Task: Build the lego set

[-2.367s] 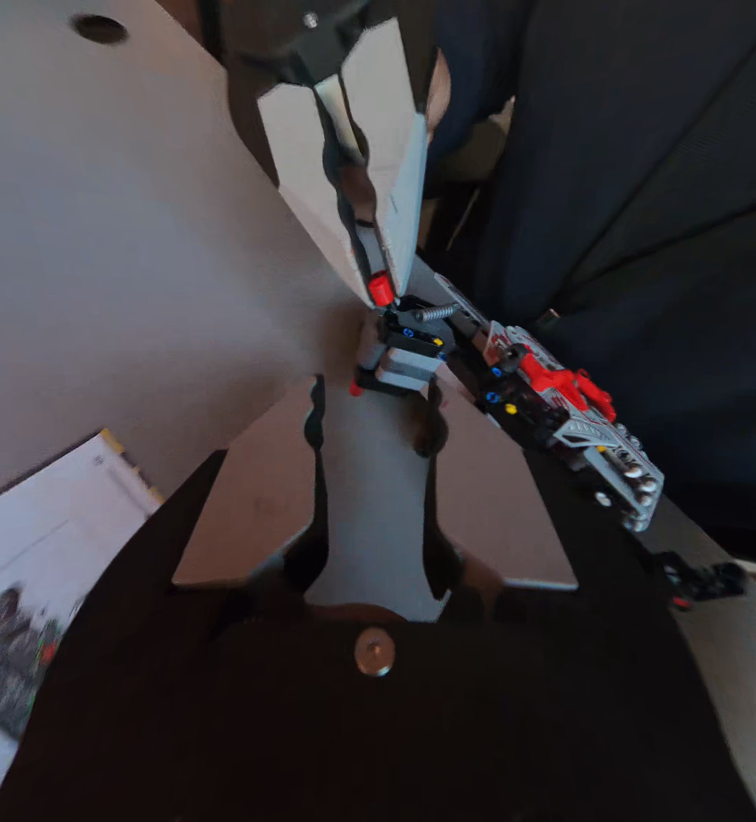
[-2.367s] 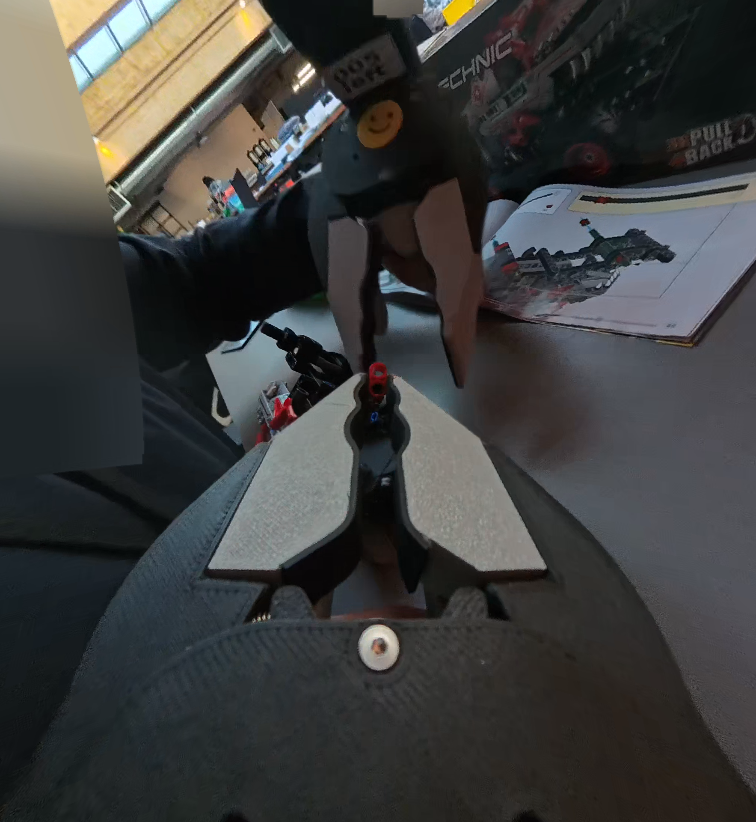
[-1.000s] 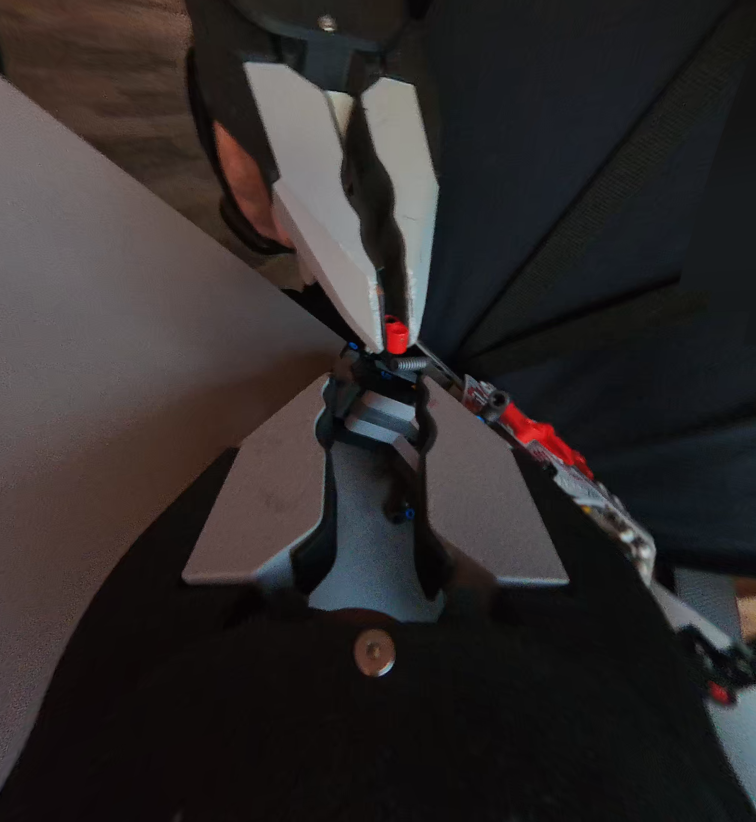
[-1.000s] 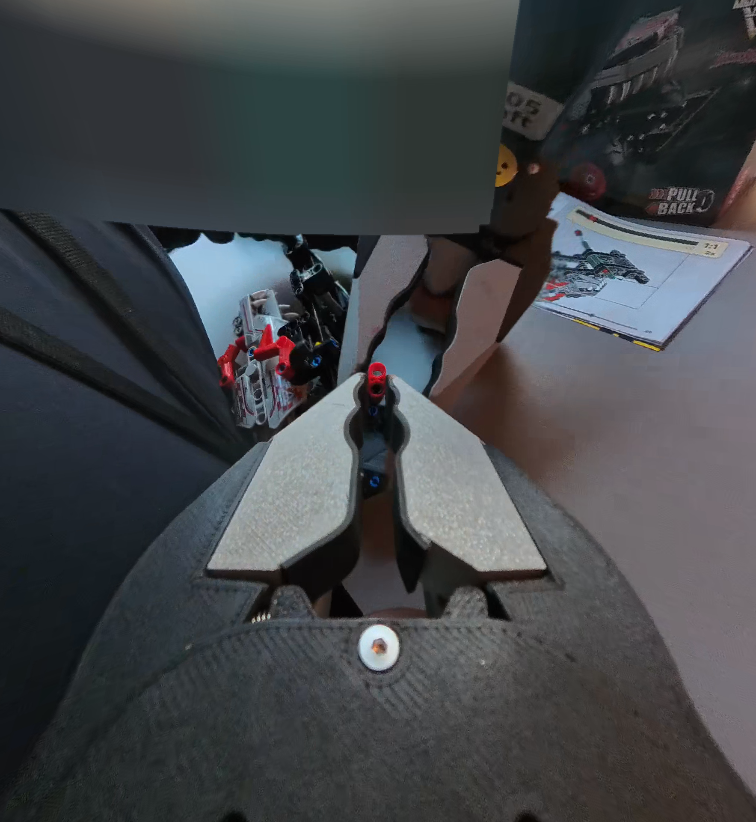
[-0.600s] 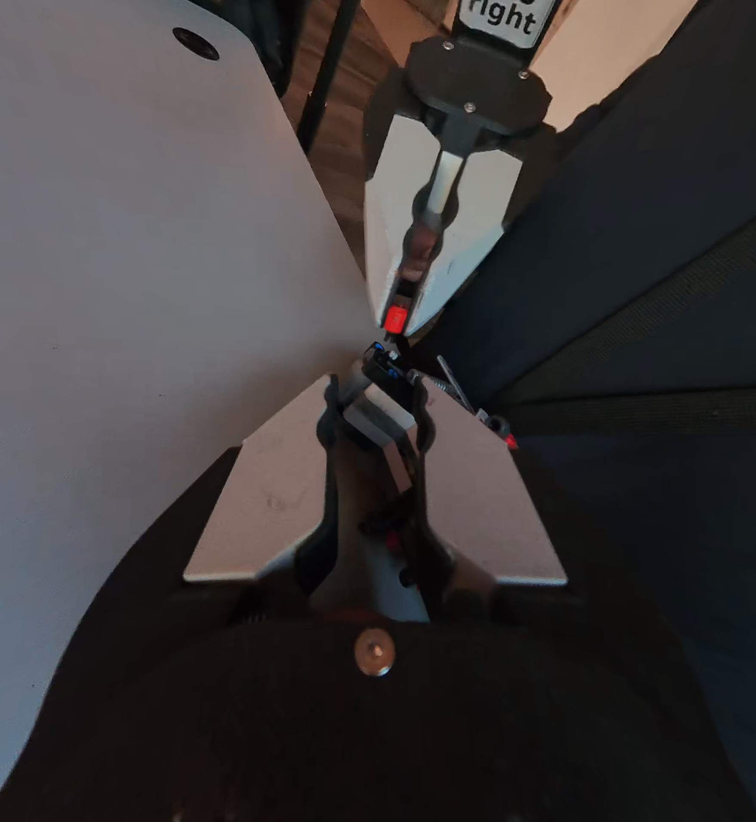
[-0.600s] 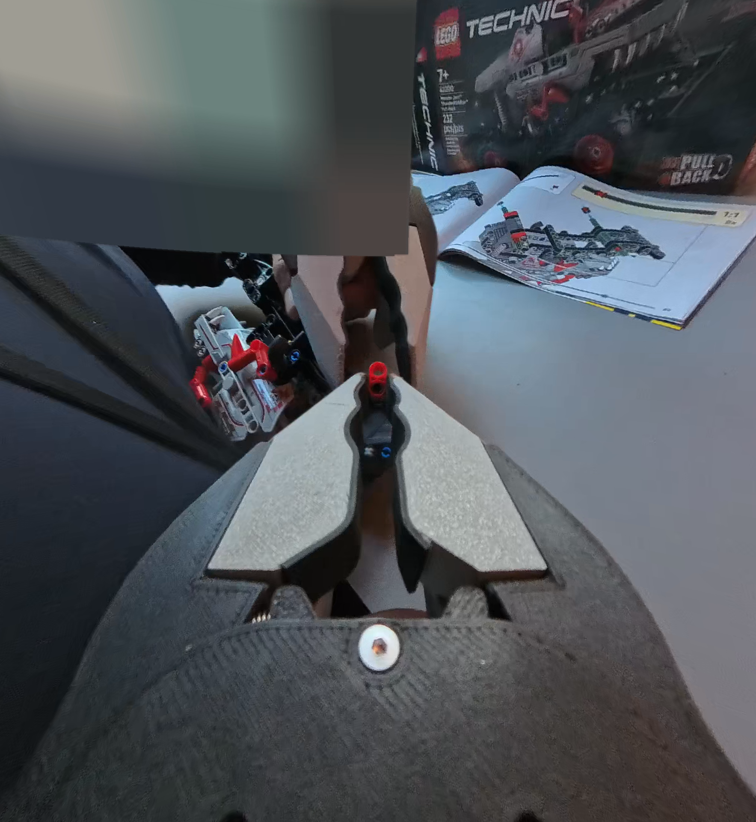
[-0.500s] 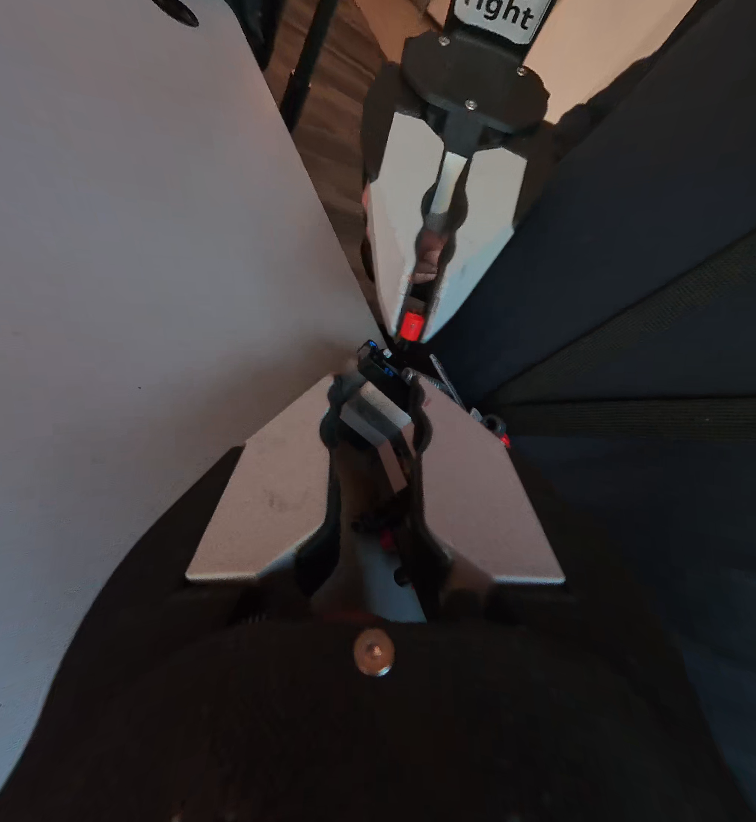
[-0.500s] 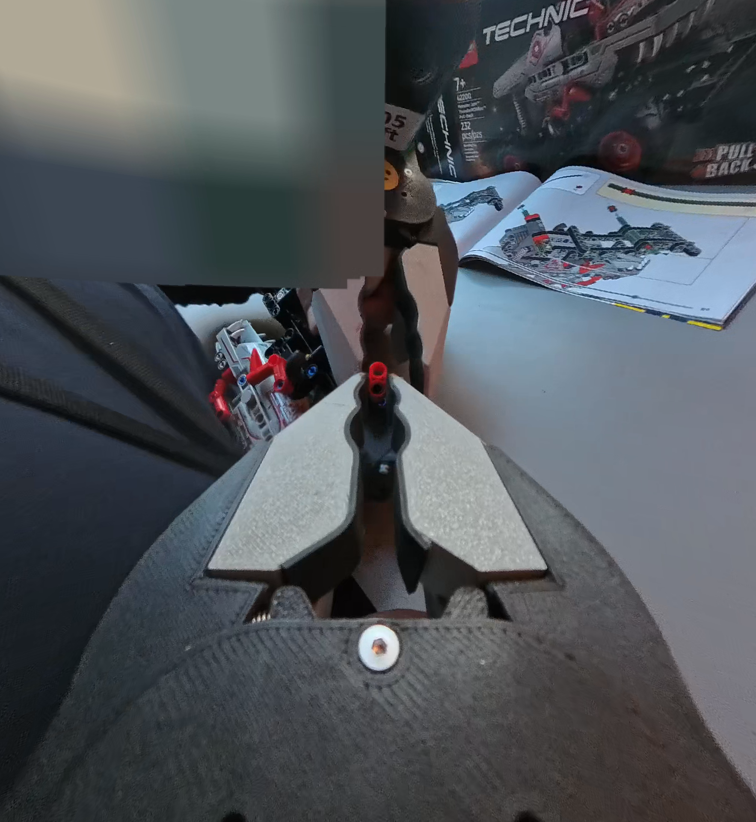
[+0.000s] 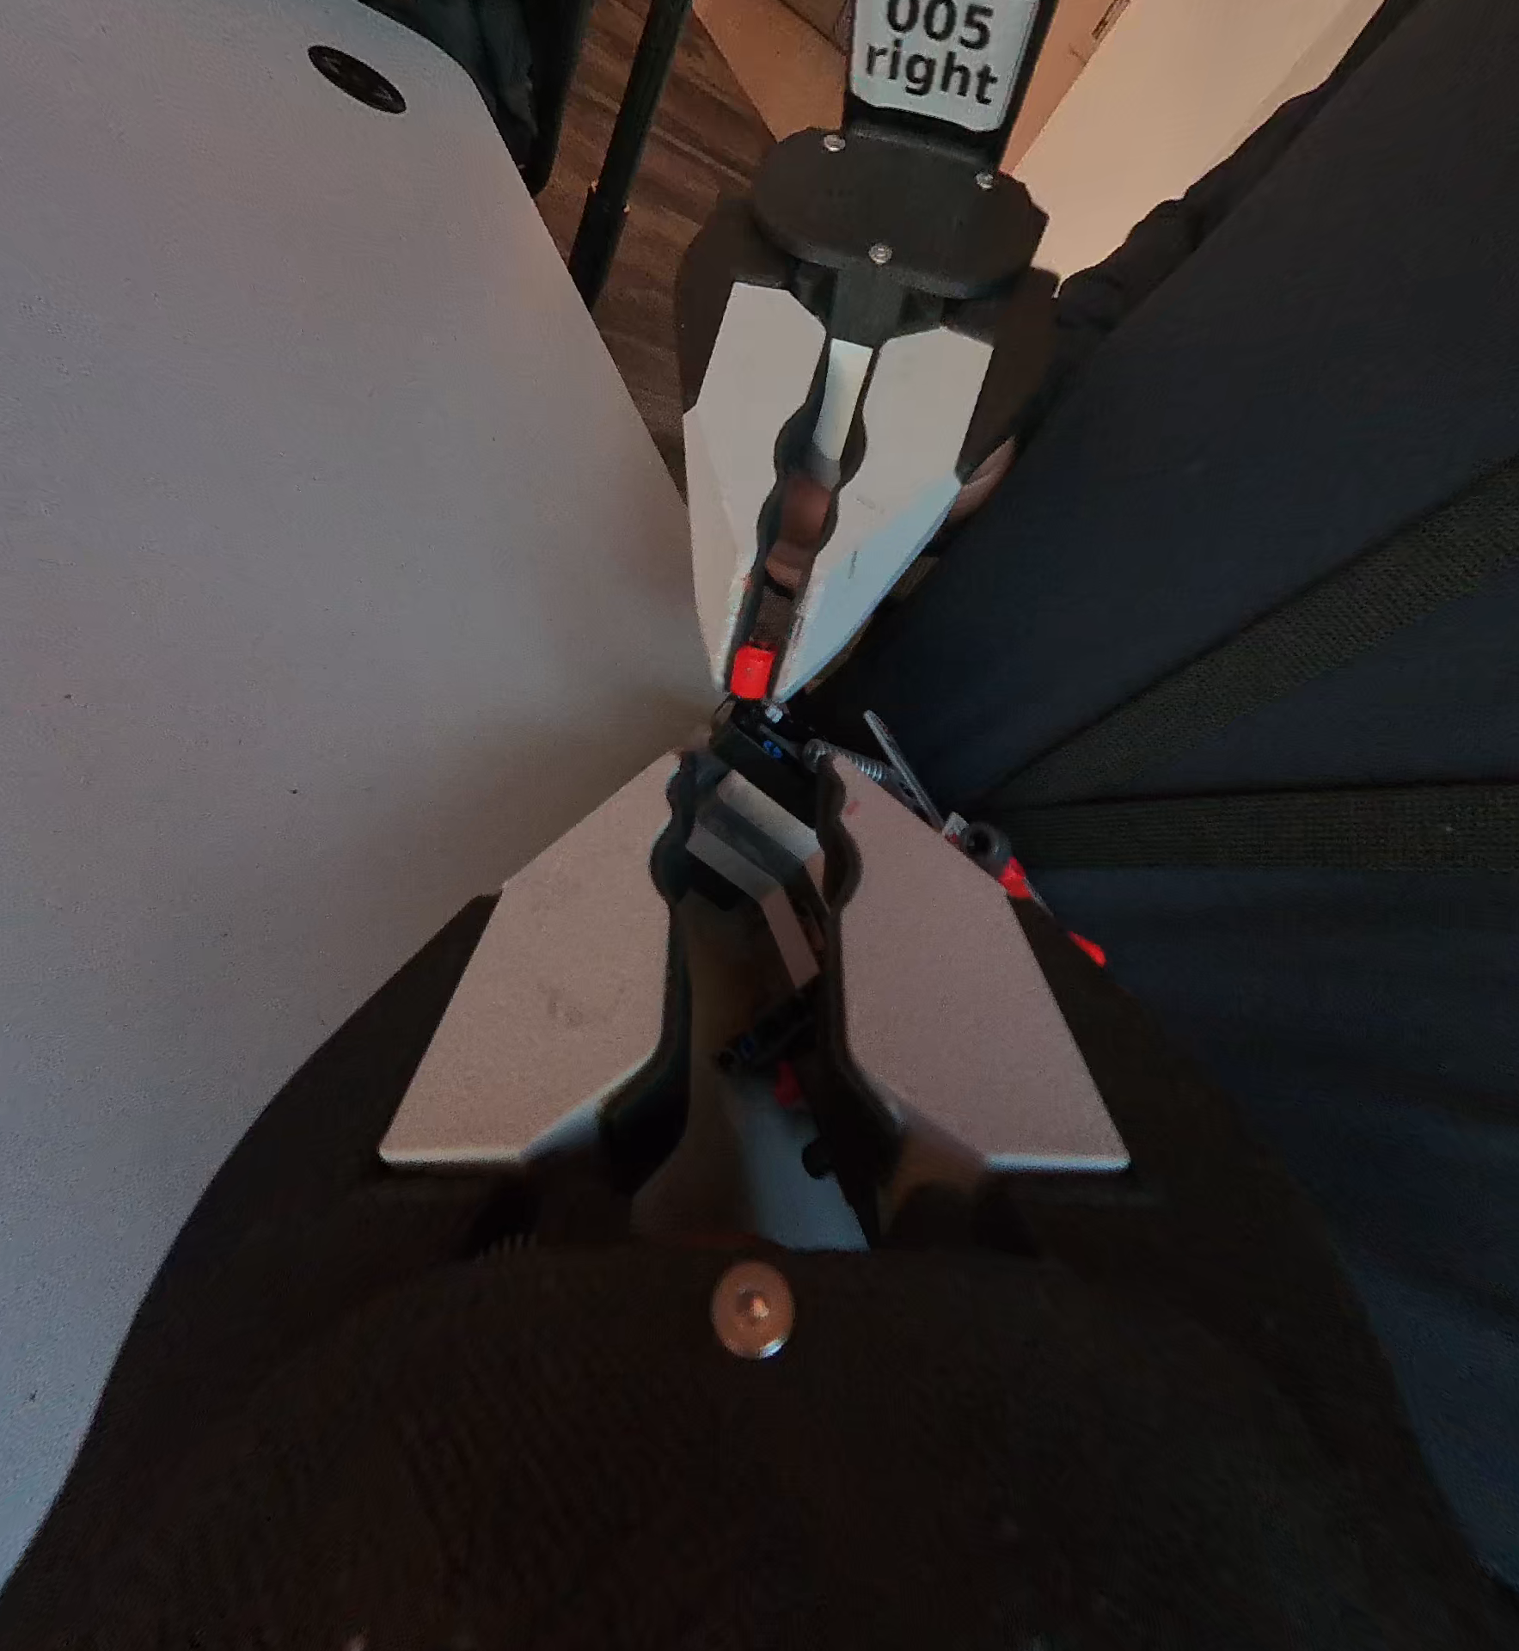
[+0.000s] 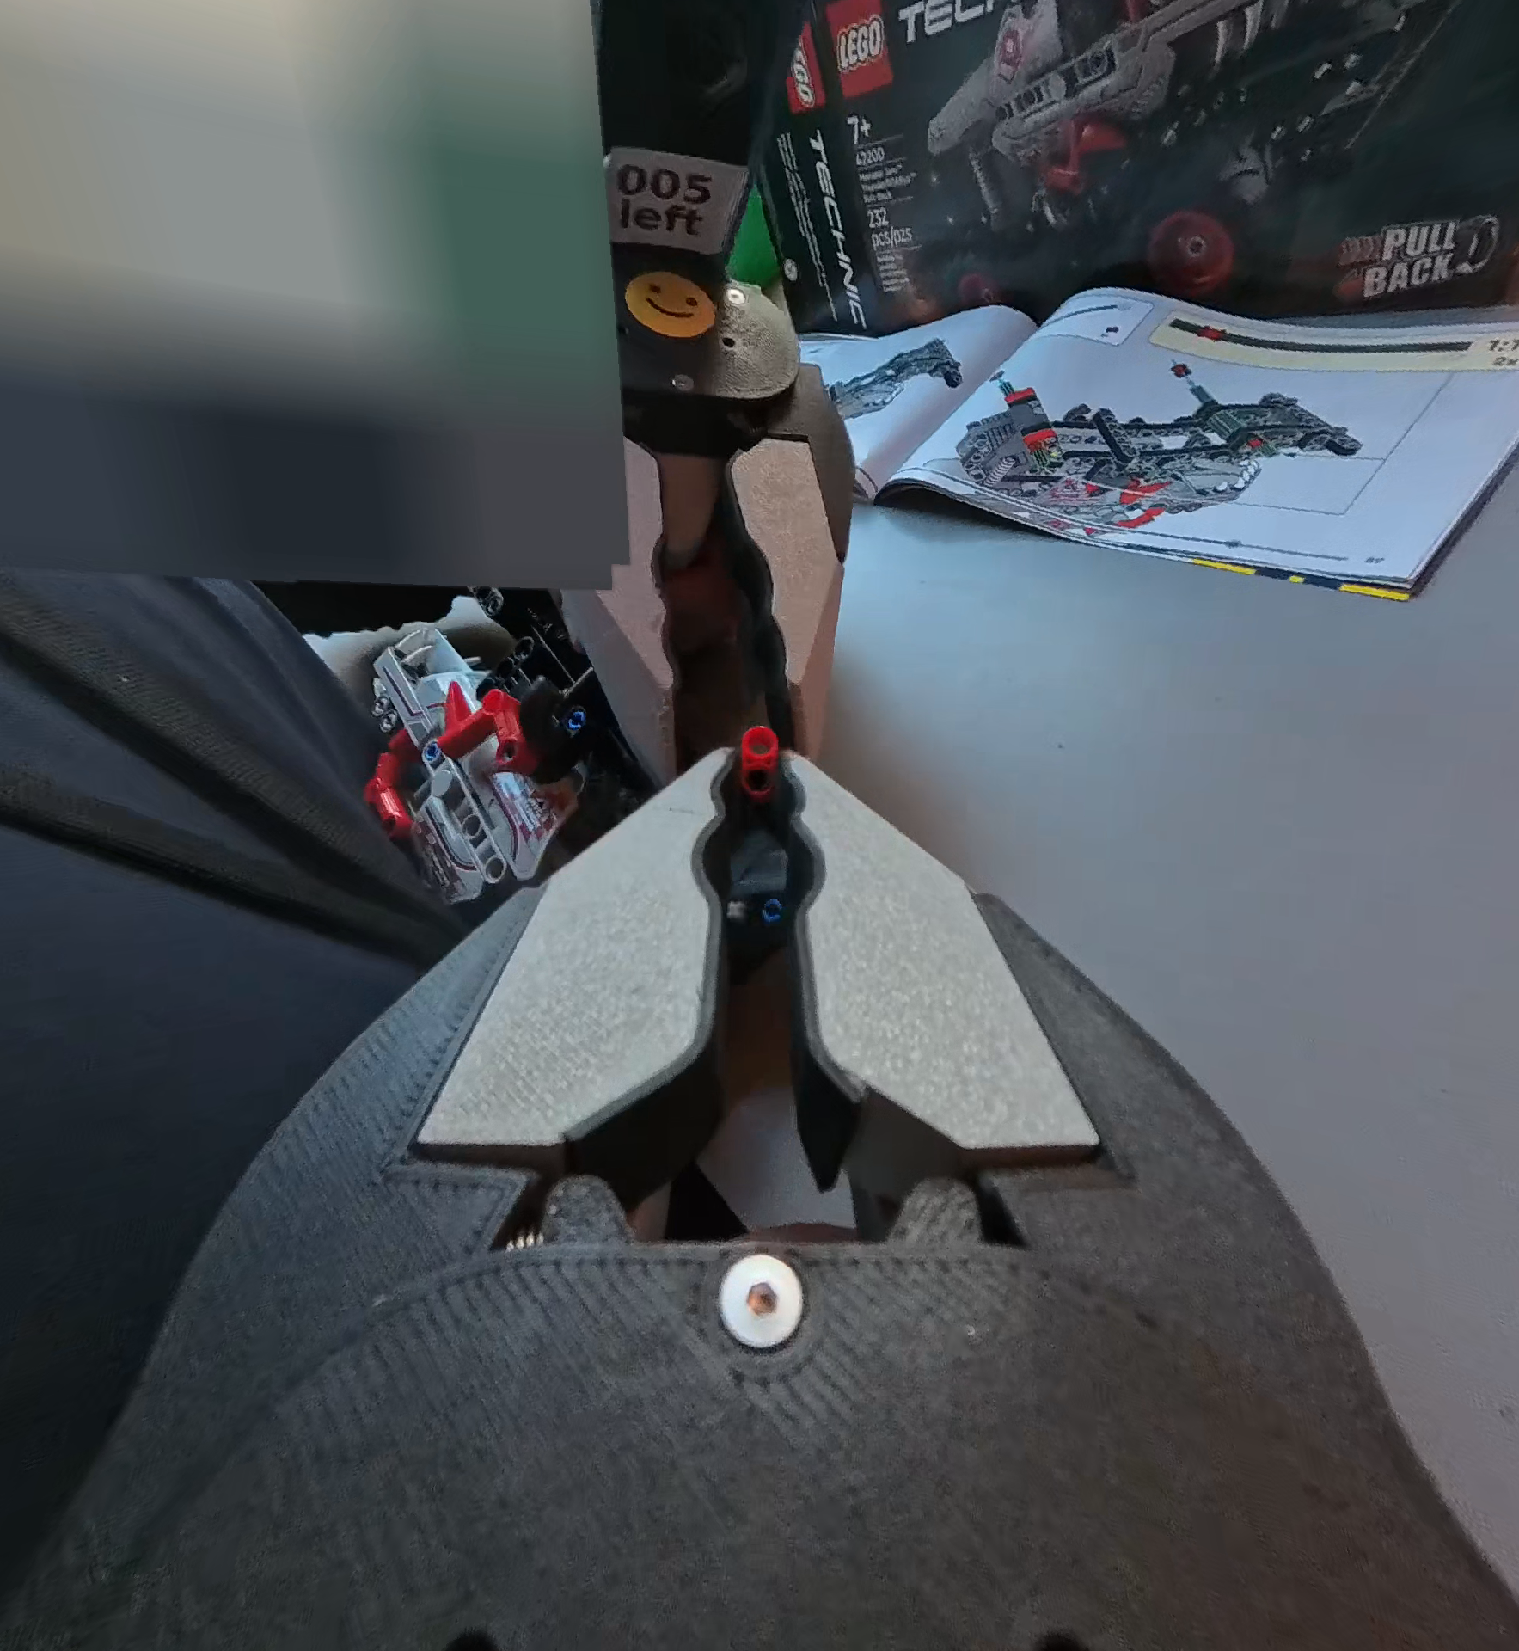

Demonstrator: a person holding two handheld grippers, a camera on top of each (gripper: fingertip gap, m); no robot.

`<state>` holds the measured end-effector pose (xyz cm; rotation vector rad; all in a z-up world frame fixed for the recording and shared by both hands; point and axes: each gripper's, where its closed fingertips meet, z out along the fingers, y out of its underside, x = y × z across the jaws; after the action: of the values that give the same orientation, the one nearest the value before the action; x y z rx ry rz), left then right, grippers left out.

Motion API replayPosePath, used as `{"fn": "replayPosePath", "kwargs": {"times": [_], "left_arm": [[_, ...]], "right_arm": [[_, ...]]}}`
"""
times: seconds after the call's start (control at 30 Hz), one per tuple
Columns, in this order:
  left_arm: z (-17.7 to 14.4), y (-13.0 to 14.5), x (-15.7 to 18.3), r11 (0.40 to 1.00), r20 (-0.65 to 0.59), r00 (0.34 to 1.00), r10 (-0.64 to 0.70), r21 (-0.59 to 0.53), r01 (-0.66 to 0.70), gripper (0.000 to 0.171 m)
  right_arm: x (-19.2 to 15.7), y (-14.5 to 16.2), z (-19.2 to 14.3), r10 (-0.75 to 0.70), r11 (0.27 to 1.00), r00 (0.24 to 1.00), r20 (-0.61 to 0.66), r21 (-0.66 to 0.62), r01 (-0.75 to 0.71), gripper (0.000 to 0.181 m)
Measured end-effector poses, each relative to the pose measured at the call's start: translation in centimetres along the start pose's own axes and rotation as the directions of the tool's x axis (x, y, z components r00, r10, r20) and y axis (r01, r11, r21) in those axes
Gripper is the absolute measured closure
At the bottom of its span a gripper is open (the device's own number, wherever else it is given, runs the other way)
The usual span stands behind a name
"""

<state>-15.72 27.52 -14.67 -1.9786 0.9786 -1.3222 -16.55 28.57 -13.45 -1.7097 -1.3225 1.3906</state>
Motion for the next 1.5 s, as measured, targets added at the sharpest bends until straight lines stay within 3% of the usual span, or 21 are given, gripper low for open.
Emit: {"fn": "replayPosePath", "kwargs": {"times": [0.17,0.37,0.6,0.8,0.9,0.93,1.0,1.2,1.3,1.37,1.43,1.5], "left_arm": [[0.0,0.1,0.0,0.999,0.019,1.0,0.023,-0.027,-0.022,0.148],[0.1,0.4,-0.2,0.999,0.051,0.998,0.037,-0.034,-0.035,0.15],[0.0,0.3,-0.4,1.0,0.049,0.999,-0.007,0.022,0.006,0.154],[-0.4,0.3,-0.6,0.999,0.072,0.997,-0.024,0.04,0.021,0.155],[-0.5,0.0,-0.6,0.998,0.066,0.998,-0.025,0.056,0.021,0.155],[-0.6,0.0,-0.6,0.998,0.069,0.997,-0.021,0.054,0.017,0.155],[-0.6,0.0,-0.5,0.999,0.075,0.997,-0.013,0.05,0.009,0.155],[-0.5,0.0,-0.5,0.999,0.077,0.997,-0.008,0.046,0.005,0.155],[-0.6,0.1,-0.5,0.999,0.079,0.997,-0.013,0.051,0.009,0.155],[-0.7,0.2,-0.5,0.998,0.083,0.996,-0.016,0.055,0.012,0.155],[-0.7,0.2,-0.5,0.998,0.08,0.997,-0.021,0.056,0.017,0.155],[-0.9,0.2,-0.9,0.999,0.096,0.995,-0.009,0.046,0.005,0.154]], "right_arm": [[-0.1,0.2,0.1,-0.192,0.98,0.979,-0.062,-0.062,0.188,0.178],[0.0,1.0,0.7,-0.462,0.88,0.884,-0.071,-0.159,0.447,0.176],[0.1,1.3,0.9,-0.24,0.968,0.97,0.043,-0.063,0.242,0.176],[-0.1,1.1,1.3,-0.185,0.979,0.98,0.074,-0.074,0.191,0.176],[-0.2,0.3,0.5,-0.132,0.989,0.985,0.107,-0.049,0.138,0.16],[-0.1,-0.4,-0.1,-0.124,0.992,0.987,0.107,-0.008,0.125,0.17],[0.2,-1.3,-0.9,-0.135,0.991,0.987,0.083,0.016,0.135,0.178],[0.0,0.2,0.7,-0.376,0.904,0.924,0.07,-0.189,0.383,0.181],[-0.2,-0.2,0.5,-0.367,0.909,0.926,0.092,-0.176,0.378,0.181],[-1.0,-1.7,0.1,-0.355,0.926,0.928,0.114,-0.094,0.366,0.181],[-0.2,0.3,0.8,-0.379,0.899,0.92,0.096,-0.196,0.391,0.181],[-0.3,0.2,0.8,-0.396,0.893,0.915,0.082,-0.196,0.404,0.181]]}}
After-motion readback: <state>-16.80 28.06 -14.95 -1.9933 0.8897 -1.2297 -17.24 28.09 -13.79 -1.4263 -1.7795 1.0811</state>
